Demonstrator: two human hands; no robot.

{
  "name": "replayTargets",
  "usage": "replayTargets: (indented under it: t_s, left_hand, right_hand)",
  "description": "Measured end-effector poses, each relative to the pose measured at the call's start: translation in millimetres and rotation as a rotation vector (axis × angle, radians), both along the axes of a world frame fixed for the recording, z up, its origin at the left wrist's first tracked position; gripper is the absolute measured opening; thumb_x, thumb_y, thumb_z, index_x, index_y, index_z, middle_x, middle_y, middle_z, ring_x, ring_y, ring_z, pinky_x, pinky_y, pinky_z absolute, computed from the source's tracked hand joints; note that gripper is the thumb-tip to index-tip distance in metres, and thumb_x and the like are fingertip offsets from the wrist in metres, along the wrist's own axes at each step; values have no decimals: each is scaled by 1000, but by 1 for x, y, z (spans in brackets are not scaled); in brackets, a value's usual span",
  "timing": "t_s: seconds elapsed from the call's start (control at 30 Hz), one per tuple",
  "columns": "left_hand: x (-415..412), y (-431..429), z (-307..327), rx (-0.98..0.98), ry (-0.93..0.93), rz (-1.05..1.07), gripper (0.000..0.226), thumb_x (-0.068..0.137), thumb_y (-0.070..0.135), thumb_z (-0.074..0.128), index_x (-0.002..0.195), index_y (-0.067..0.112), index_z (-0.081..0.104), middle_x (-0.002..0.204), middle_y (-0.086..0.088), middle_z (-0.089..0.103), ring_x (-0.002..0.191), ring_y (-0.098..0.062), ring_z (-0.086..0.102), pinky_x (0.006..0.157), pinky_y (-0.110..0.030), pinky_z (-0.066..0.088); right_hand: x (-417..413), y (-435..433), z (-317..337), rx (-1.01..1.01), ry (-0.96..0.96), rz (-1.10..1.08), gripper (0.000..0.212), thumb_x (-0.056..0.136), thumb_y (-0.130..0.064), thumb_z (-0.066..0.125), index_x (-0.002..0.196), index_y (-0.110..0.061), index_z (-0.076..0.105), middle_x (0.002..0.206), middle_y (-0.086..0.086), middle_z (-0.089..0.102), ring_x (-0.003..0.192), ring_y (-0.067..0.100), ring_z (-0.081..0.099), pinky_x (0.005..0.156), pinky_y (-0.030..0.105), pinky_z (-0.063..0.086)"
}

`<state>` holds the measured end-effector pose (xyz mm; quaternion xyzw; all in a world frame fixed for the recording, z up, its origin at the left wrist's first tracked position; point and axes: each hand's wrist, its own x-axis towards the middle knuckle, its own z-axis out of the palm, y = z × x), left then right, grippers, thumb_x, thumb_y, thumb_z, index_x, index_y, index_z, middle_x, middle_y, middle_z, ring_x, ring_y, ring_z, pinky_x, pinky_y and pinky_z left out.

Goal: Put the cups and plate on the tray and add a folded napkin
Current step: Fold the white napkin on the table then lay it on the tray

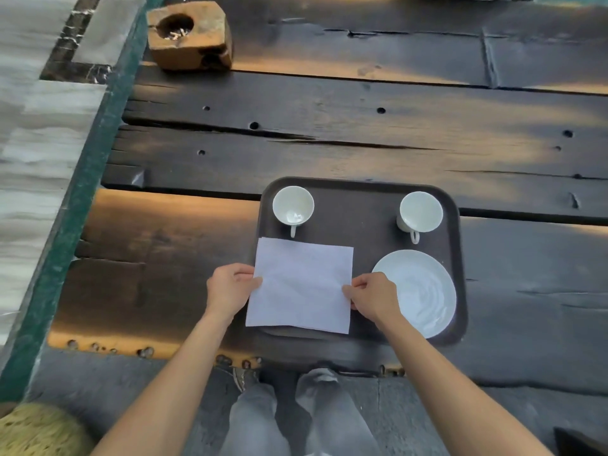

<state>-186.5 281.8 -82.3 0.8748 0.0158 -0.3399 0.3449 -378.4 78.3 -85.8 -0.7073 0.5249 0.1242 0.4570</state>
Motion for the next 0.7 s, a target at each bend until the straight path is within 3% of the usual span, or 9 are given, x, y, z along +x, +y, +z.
replayTargets:
  t_s: [0.1, 0.2, 0.27, 0.33, 0.47, 0.6, 0.7]
  left_hand:
    - [-6, -7, 3, 73, -91, -62, 14, 84, 16, 80, 97, 15, 80, 92, 0, 78, 93, -20, 72, 93, -43, 59]
    - [-11, -14, 4, 113, -119, -94, 20, 85, 18, 80, 104, 12, 78, 97, -3, 78, 97, -20, 71, 94, -41, 58]
    - [-14, -17, 4, 139, -136, -116, 21, 86, 19, 79, 106, 13, 77, 99, -2, 78, 98, -20, 71, 90, -38, 57]
    - [-15, -18, 3, 152, -155, -129, 19, 87, 19, 79, 105, 13, 77, 99, -2, 78, 98, -20, 71, 89, -37, 57]
    - [-17, -20, 2, 139, -176, -142, 19, 87, 20, 80, 104, 14, 77, 101, -2, 78, 96, -18, 71, 93, -44, 59]
    - [-20, -20, -2, 108, -192, -119, 18, 88, 21, 79, 104, 15, 76, 101, -1, 78, 96, -19, 71, 88, -40, 59]
    - [-24, -20, -4, 125, -220, -146, 23, 90, 21, 76, 111, 14, 74, 106, -2, 77, 95, -19, 70, 77, -31, 55]
  right_hand:
    - [-4, -4, 1, -40, 25, 42, 24, 75, -14, 59, 72, 9, 63, 66, 28, 56, 59, 33, 47, 60, 31, 38]
    - [-5, -8, 6, -91, 31, 51, 23, 76, -13, 58, 69, 8, 63, 75, 28, 63, 62, 17, 37, 59, 31, 35]
    - [-5, -9, 8, -113, 26, 61, 22, 74, -13, 57, 61, 5, 59, 63, 27, 54, 61, 17, 35, 57, 31, 33]
    - [-6, -9, 11, -136, 32, 93, 23, 73, -13, 55, 56, 2, 54, 53, 13, 41, 59, 19, 31, 55, 31, 31]
    - [-6, -11, 14, -190, 23, 136, 29, 72, -11, 56, 50, -10, 38, 51, 7, 30, 60, 19, 22, 54, 31, 26]
    - [-7, -11, 9, -215, 29, 151, 29, 76, -11, 59, 52, -10, 43, 52, 11, 36, 59, 22, 25, 52, 32, 27]
    - [-8, -10, 5, -267, 52, 187, 18, 80, -15, 61, 70, 0, 65, 64, 16, 64, 62, 34, 52, 58, 35, 46]
